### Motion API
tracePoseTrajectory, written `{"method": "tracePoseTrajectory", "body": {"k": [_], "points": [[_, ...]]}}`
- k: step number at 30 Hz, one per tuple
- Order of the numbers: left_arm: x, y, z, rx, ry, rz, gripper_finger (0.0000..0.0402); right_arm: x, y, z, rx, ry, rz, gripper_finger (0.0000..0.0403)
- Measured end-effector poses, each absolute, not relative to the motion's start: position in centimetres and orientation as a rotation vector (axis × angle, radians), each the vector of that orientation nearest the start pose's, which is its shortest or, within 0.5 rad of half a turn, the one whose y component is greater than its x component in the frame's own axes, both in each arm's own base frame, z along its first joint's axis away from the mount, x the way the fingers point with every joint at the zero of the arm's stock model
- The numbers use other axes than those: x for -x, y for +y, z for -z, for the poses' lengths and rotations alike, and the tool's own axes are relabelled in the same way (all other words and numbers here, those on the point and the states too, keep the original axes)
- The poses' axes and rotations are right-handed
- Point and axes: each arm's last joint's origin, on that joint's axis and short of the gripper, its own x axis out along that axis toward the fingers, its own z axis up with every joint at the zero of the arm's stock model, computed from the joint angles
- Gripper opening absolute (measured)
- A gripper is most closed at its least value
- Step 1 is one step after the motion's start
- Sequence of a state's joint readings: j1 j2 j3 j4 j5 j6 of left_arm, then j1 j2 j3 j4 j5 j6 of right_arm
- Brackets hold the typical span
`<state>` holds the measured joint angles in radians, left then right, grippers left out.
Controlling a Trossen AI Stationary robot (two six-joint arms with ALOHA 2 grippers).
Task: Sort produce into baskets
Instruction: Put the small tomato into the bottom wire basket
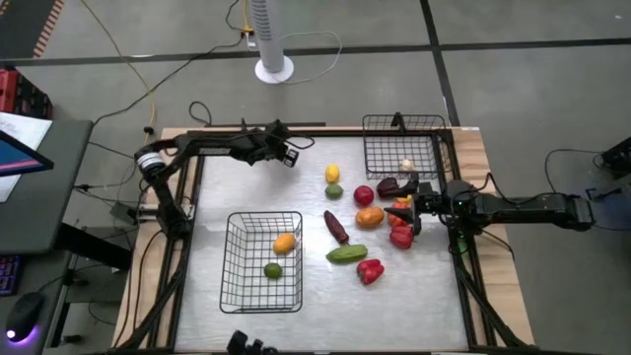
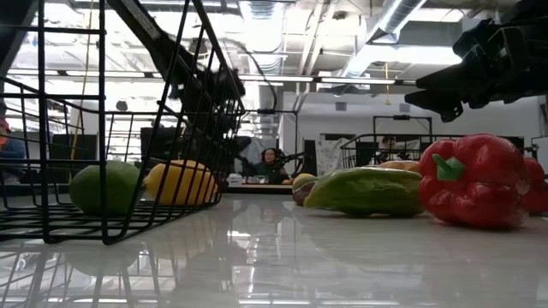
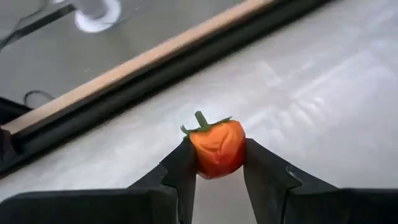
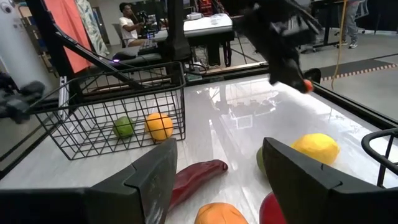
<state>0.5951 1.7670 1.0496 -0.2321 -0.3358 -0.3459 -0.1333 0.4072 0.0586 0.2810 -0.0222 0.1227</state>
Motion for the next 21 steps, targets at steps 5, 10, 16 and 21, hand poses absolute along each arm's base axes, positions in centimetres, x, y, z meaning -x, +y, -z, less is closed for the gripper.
{"method": "tracePoseTrajectory", "body": {"k": [5,10,16,21], "points": [[-28.6,16.6,-22.2,0.397,0.718,-0.864,0.0099,-12.4,-1.6,-17.4,-0.128,0.061,0.115,0.0265],[-28.2,11.6,-27.4,0.398,0.575,-0.616,0.0099,-12.4,-1.6,-17.4,-0.129,0.061,0.116,0.0265],[-26.7,4.4,-30.2,0.481,0.631,-0.133,0.0099,-12.4,-1.6,-17.4,-0.137,0.067,0.116,0.0265],[-25.4,-2.1,-30.3,0.485,0.762,0.083,0.0099,-12.4,-1.6,-17.4,-0.139,0.066,0.116,0.0265]]}}
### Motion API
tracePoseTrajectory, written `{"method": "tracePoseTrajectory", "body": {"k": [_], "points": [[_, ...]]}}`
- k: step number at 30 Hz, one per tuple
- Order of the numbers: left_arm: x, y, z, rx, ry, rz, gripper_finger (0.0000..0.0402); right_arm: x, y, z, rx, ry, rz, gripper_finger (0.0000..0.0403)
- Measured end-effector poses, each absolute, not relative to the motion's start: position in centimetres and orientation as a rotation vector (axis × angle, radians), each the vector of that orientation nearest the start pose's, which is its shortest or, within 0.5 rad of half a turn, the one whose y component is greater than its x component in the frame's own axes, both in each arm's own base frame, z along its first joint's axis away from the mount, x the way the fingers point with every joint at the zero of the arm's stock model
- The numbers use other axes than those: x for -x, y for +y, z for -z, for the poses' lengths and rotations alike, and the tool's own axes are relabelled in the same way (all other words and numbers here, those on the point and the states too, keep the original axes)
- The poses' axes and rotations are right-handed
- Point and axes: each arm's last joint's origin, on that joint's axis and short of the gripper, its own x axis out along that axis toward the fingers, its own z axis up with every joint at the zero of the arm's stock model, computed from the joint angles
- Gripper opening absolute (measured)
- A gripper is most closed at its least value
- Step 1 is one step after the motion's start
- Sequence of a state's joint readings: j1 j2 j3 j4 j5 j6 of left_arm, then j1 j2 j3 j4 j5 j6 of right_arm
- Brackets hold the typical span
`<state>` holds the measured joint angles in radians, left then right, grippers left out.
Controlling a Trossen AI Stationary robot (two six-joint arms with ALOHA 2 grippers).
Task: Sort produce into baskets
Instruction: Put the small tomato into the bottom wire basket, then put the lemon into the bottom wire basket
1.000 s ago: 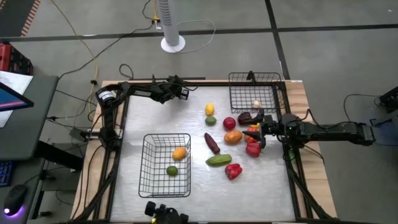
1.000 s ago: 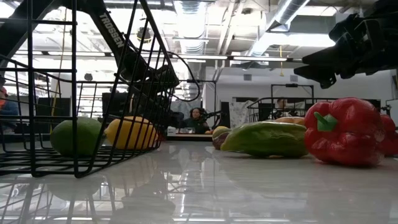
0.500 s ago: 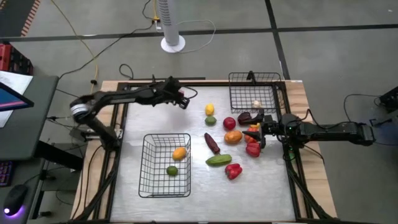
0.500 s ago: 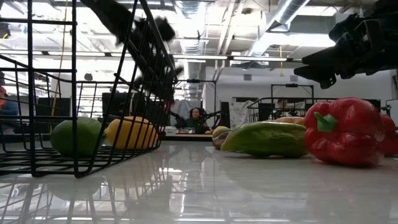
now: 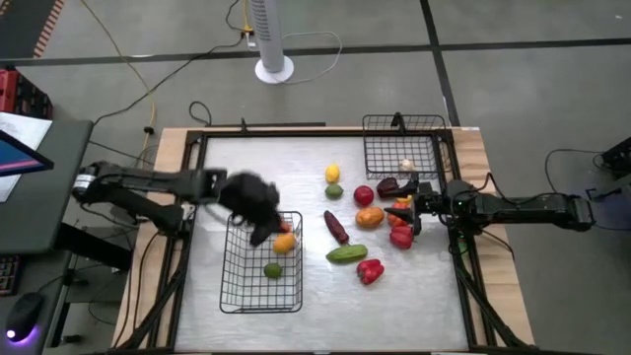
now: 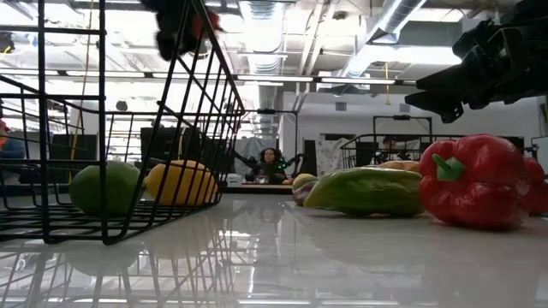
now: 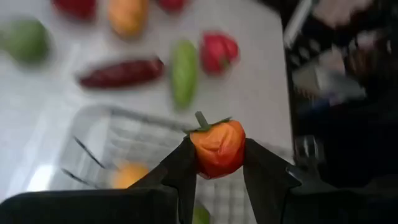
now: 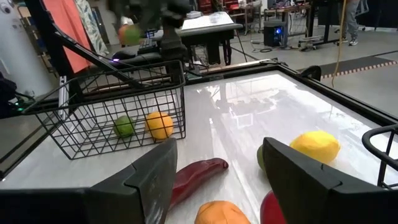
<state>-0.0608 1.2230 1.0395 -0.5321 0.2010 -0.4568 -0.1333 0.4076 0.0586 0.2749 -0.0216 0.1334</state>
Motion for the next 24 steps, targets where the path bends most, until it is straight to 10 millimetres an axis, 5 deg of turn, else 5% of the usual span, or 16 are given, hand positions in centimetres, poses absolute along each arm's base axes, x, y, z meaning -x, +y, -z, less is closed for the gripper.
{"method": "tracePoseTrajectory", "body": {"k": [6,12,18,24], "points": [[-24.3,-6.7,-29.0,0.494,0.818,-0.175,0.0125,-12.4,-1.6,-17.4,-0.16,0.063,0.117,0.0265],[-24.3,-9.1,-26.8,0.501,0.934,-0.262,0.0202,-12.4,-1.6,-17.4,-0.192,0.065,0.114,0.0265],[-25.3,-9.6,-25.2,0.45,0.975,-0.287,0.0254,-12.4,-1.4,-17.5,-0.262,0.053,0.068,0.0265],[-26.8,-9.5,-26.1,0.303,0.765,-0.29,0.0258,-12.6,-0.4,-17.9,-0.271,0.018,-0.052,0.0265]]}}
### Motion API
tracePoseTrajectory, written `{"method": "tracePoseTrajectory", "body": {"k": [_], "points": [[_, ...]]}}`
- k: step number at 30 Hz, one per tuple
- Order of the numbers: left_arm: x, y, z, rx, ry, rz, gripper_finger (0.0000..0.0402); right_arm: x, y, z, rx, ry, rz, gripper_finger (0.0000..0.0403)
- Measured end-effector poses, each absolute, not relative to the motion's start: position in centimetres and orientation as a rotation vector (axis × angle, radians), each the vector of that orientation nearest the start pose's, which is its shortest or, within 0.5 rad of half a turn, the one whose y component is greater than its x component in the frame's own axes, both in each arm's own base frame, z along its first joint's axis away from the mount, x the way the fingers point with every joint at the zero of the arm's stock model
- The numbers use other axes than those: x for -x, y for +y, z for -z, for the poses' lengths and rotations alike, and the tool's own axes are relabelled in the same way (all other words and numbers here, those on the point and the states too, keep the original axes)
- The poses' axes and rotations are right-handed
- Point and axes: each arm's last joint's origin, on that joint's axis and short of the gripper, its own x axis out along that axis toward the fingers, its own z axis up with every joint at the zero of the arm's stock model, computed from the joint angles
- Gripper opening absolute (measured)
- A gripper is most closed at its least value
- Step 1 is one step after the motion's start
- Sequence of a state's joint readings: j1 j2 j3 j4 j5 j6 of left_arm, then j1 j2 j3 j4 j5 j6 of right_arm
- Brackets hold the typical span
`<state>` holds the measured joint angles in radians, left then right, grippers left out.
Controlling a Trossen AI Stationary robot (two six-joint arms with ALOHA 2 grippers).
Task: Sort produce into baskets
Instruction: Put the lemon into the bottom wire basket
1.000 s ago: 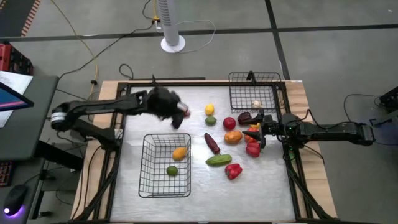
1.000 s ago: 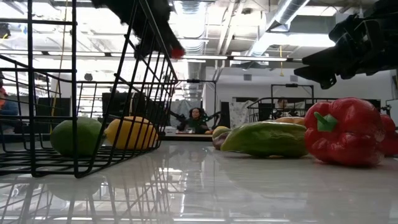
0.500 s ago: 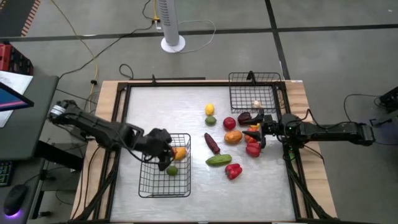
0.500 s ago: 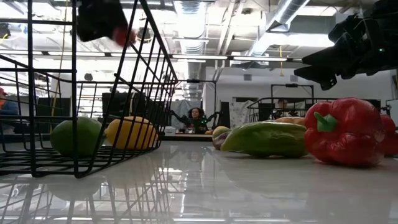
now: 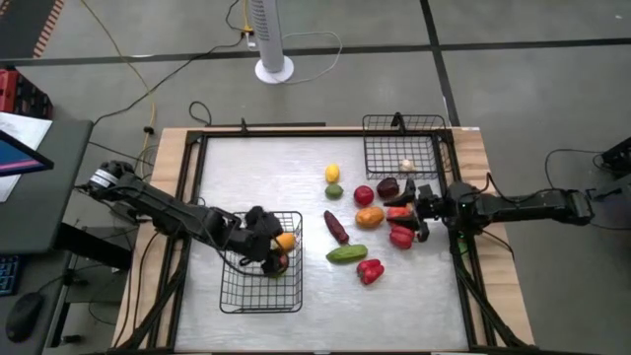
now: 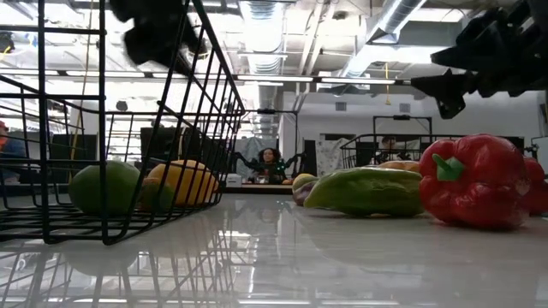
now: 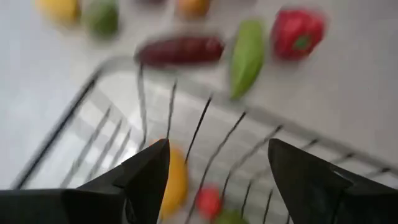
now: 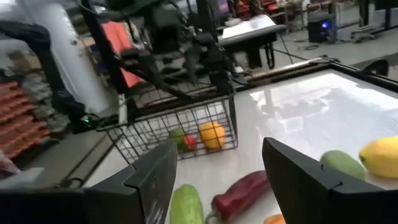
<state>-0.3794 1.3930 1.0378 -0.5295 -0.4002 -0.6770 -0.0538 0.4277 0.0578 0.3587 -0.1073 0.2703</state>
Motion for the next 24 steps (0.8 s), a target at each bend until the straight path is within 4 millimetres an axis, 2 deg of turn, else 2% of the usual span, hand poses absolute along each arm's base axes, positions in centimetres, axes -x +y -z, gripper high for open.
{"method": "tracePoseTrajectory", "body": {"k": [4,9,12,15,19,24], "points": [[-27.6,-9.4,-27.0,0.143,0.632,-0.298,0.0258,-13.1,-0.2,-18.0,-0.229,0.027,0.008,0.0265],[-28.1,-7.8,-27.9,-0.092,0.521,-0.497,0.0258,-14.6,-0.3,-19.1,-0.215,0.095,0.028,0.0265],[-28.8,-5.8,-28.6,-0.164,0.497,-0.525,0.0258,-15.9,-0.3,-19.5,-0.205,0.146,0.034,0.0265],[-29.9,-3.2,-29.3,-0.182,0.463,-0.47,0.0258,-17.5,-0.3,-19.7,-0.184,0.201,0.035,0.0265],[-30.9,-0.1,-30.6,-0.227,0.357,-0.397,0.0258,-20.0,0.2,-19.7,-0.139,0.302,-0.074,0.0265],[-30.5,1.9,-32.0,-0.338,0.307,-0.369,0.0258,-23.9,1.9,-20.3,-0.075,0.484,-0.162,0.0265]]}}
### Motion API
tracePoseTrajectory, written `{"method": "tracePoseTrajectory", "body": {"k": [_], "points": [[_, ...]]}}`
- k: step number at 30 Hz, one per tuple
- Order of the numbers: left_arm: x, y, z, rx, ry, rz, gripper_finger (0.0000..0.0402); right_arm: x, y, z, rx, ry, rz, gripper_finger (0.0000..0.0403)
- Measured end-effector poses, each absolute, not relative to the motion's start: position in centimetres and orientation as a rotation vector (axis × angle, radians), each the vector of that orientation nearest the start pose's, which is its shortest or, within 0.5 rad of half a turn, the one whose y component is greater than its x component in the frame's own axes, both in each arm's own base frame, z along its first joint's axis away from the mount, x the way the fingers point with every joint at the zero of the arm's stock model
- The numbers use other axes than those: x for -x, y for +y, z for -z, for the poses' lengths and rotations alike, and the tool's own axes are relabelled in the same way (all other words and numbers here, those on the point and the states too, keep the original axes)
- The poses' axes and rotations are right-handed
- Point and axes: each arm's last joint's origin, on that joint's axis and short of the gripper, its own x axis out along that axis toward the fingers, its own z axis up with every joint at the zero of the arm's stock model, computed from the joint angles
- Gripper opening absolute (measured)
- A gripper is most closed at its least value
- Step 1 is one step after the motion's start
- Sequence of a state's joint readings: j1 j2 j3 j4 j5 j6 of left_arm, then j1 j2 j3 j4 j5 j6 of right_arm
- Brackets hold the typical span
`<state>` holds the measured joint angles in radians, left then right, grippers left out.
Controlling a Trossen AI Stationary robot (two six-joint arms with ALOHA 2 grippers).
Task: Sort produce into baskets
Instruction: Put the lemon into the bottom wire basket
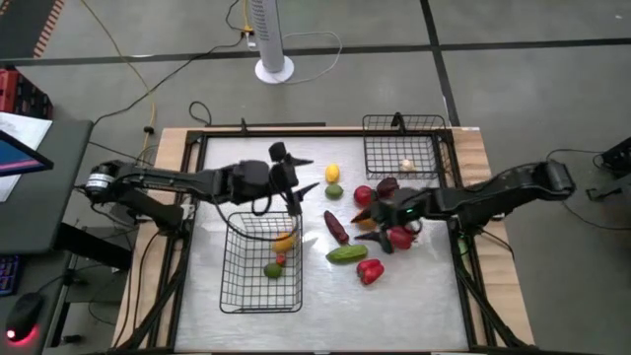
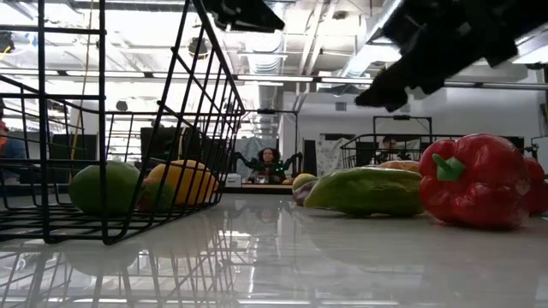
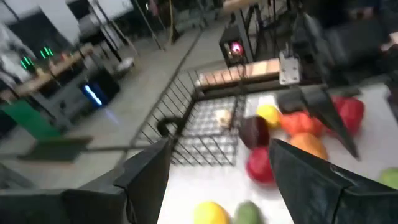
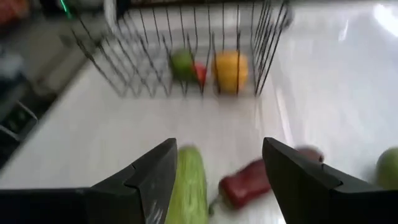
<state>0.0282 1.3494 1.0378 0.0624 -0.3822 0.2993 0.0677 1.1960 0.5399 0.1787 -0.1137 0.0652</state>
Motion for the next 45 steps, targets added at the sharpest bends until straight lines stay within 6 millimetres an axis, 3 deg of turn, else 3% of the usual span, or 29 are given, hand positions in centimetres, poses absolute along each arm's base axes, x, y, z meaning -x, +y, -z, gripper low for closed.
{"method": "tracePoseTrajectory", "body": {"k": [5,10,17,24,38,42,45], "points": [[-28.4,2.1,-33.6,-0.383,0.293,-0.342,0.0258,-27.9,3.6,-21.9,0.001,0.749,-0.12,0.0266],[-25.9,1.8,-31.8,-0.431,0.217,-0.301,0.0258,-31.7,4.6,-22.7,0.05,0.882,-0.071,0.0266],[-21.4,2.2,-32.4,-0.37,-0.001,-0.412,0.0258,-34.6,2.3,-20.6,0.039,0.982,0.052,0.0266],[-19.1,1.7,-32.9,-0.262,-0.076,-0.368,0.0258,-35.0,0.6,-18.6,-0.039,1.066,0.116,0.0266],[-19.1,1.8,-32.7,-0.316,-0.041,-0.431,0.0258,-35.5,0.0,-19.6,0.017,0.978,0.075,0.0267],[-19.1,1.8,-32.7,-0.33,-0.036,-0.431,0.0258,-35.6,-0.5,-20.2,-0.005,0.992,0.098,0.0291],[-19.1,1.8,-32.7,-0.346,-0.033,-0.432,0.0258,-35.6,-0.7,-20.2,-0.009,0.994,0.105,0.0333]]}}
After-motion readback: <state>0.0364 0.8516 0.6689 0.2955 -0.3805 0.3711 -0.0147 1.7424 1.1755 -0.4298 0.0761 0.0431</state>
